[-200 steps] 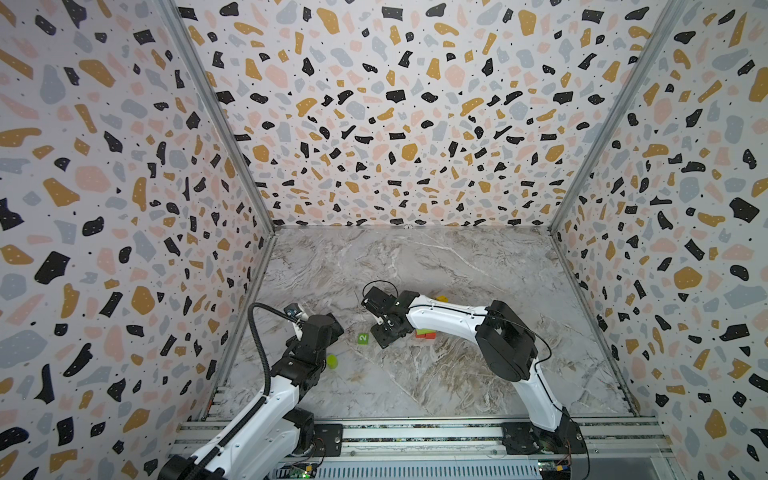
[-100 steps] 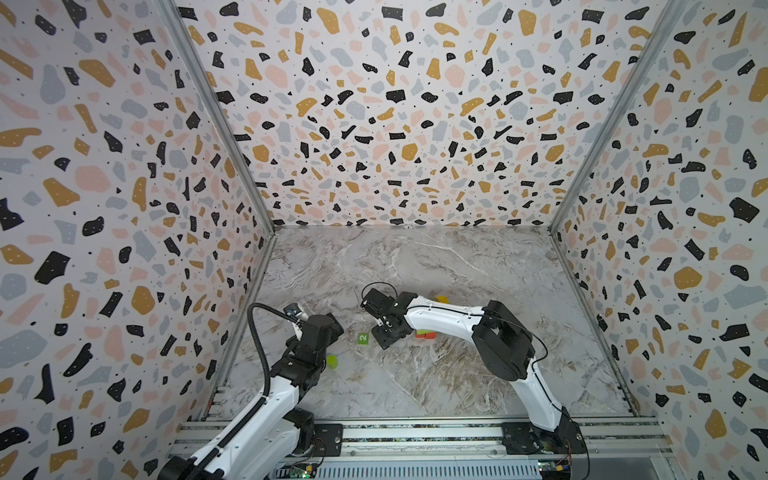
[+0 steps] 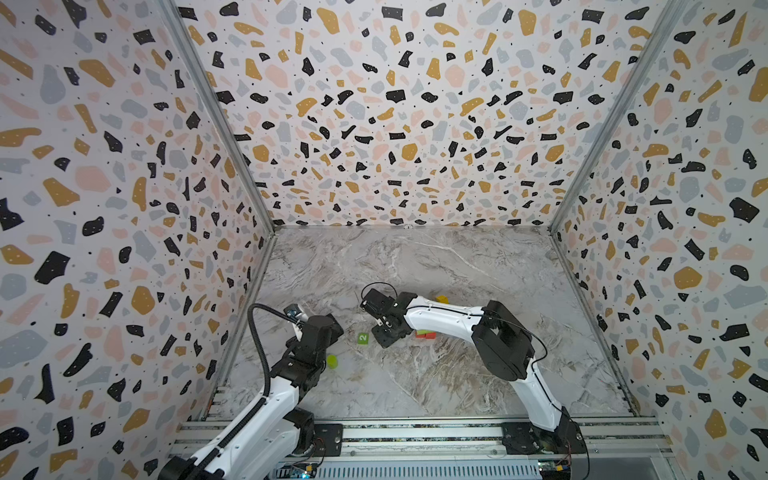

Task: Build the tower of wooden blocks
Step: 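Lift and carry the blue 9 cube with the right gripper above the stack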

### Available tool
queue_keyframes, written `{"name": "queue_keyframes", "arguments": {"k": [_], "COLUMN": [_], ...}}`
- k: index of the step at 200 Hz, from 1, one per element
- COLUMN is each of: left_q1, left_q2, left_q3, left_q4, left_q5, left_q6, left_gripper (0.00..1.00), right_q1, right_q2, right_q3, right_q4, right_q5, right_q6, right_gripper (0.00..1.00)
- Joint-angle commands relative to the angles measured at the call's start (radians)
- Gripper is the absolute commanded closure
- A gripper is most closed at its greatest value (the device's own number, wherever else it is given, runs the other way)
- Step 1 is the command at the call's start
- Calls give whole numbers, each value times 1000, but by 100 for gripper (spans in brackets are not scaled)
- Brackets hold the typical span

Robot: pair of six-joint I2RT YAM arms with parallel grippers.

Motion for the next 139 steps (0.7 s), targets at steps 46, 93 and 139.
{"name": "queue_keyframes", "arguments": {"k": [46, 93, 139], "left_q1": [4, 4, 4], "left_q2": [-10, -3, 5], "left_q3": [-14, -16, 28], "left_q4": [24, 41, 10], "left_q5": [-3, 44, 77], "left_q6": [6, 60, 78], "left_gripper": [4, 3, 0], "right_q1": [5, 5, -12], "right_q2": [-41, -66, -107], "right_q3": [53, 94, 138], "right_q4": [-67, -95, -139], "right_q5": [19, 28, 67], "right_q6": [10, 4, -11], "right_gripper": [67, 68, 68]}}
